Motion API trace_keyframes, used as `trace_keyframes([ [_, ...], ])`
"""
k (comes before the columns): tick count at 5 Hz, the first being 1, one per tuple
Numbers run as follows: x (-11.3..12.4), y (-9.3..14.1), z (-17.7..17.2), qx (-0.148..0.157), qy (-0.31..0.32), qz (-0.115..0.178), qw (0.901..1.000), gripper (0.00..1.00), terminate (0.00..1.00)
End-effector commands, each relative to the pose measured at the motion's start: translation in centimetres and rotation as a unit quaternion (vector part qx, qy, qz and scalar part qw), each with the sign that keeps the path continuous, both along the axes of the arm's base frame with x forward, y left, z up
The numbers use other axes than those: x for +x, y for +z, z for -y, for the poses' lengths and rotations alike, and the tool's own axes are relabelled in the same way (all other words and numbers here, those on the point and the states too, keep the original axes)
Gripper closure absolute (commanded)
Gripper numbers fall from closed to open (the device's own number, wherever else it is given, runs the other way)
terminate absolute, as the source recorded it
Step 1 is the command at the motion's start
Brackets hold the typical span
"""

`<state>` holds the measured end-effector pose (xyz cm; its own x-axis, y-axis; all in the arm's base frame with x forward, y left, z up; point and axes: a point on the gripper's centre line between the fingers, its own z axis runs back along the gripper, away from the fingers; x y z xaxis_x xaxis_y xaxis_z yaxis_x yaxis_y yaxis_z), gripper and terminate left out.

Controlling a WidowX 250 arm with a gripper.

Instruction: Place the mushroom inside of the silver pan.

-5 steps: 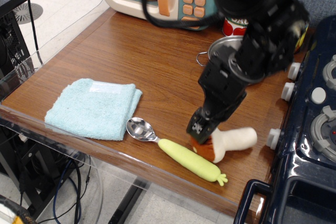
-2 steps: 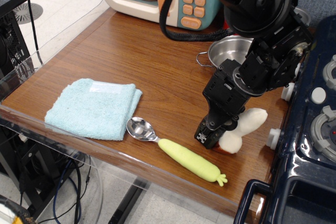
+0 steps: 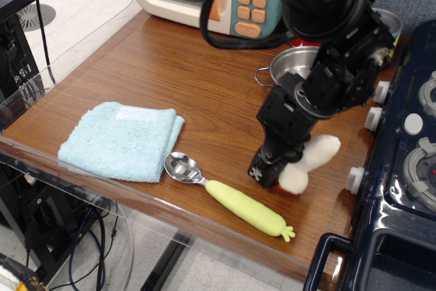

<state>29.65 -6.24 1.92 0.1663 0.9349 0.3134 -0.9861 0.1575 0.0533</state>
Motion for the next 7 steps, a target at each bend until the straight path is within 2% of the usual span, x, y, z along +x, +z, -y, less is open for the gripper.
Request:
trace_keyframes([
  [1, 4.6, 6.4, -2.6, -0.059, 0.072, 0.084, 0.9921, 1.00, 0.00],
  [2, 7.4, 8.5, -3.4, -0.098, 0.104, 0.113, 0.9832, 1.00, 0.00],
  [3, 10.5, 9.2, -4.0, -0.114, 0.131, 0.125, 0.9769, 1.00, 0.00],
  [5, 14.0, 7.0, -3.4, -0.066, 0.130, 0.116, 0.9824, 1.00, 0.00],
  [7, 13.7, 4.9, -2.9, -0.045, 0.117, 0.094, 0.9876, 1.00, 0.00],
])
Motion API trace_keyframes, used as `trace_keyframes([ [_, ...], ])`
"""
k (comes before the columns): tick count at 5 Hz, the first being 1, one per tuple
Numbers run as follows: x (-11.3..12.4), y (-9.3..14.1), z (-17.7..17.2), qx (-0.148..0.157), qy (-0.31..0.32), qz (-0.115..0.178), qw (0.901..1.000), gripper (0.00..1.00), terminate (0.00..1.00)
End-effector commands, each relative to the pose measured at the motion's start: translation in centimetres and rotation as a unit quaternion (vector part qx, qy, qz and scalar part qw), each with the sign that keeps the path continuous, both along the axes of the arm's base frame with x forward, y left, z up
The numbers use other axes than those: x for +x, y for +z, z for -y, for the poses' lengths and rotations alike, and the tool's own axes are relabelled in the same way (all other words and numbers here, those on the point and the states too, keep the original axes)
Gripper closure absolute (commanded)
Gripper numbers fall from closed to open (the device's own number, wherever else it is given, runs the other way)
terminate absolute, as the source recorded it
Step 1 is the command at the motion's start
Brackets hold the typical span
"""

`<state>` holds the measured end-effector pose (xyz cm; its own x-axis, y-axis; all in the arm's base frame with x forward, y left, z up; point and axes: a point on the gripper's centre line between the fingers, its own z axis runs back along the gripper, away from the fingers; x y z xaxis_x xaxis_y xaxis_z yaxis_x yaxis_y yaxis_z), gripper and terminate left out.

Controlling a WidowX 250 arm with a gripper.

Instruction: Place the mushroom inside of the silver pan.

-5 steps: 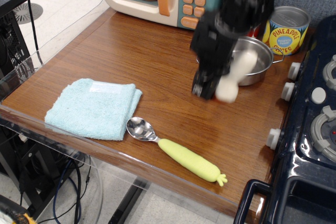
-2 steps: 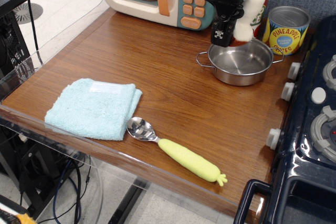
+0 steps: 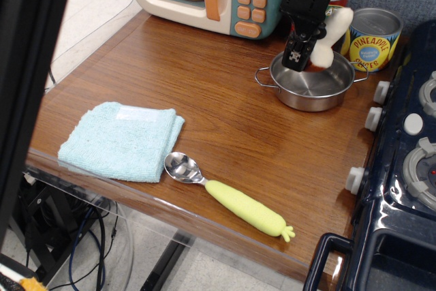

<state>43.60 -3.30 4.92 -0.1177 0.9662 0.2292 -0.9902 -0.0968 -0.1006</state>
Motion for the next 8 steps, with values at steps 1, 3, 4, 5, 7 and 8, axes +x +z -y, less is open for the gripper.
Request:
trace_keyframes([
  [1, -0.4, 2.0, 0.1, -0.001, -0.009, 0.015, 0.9998, 0.00, 0.00],
  [3, -0.6, 2.5, -0.3, -0.002, -0.002, 0.012, 0.9999, 0.00, 0.00],
  [4, -0.6, 3.4, -0.6, -0.008, -0.001, 0.018, 0.9998, 0.00, 0.00],
  [5, -0.9, 4.9, -0.9, -0.015, 0.001, 0.036, 0.9992, 0.00, 0.00],
  [7, -2.9, 7.8, -1.1, -0.031, -0.006, 0.087, 0.9957, 0.00, 0.00],
  [8, -2.9, 7.8, -1.1, -0.031, -0.006, 0.087, 0.9957, 0.00, 0.00],
])
